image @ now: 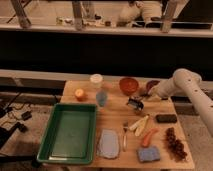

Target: Place brush in metal cup

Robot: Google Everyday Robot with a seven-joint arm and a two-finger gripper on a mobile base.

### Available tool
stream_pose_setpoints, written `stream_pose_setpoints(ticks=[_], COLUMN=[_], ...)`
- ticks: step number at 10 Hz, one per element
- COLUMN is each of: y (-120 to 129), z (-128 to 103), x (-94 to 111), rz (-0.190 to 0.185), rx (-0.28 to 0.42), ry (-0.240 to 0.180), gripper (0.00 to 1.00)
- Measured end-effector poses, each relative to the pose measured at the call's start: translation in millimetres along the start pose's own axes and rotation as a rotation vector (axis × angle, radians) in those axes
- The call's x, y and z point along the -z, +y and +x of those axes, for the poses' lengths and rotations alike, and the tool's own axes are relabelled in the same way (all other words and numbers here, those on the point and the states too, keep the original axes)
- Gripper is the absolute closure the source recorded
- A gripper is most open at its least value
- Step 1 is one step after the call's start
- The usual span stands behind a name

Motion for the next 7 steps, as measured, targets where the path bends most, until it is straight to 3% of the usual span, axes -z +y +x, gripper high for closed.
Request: stream_pose_setpoints(ticks=[7], y=[-10], z=[-1], x=[39], rz=[0.064], rx=[0.026], ry=[0.020], gripper=[0.97])
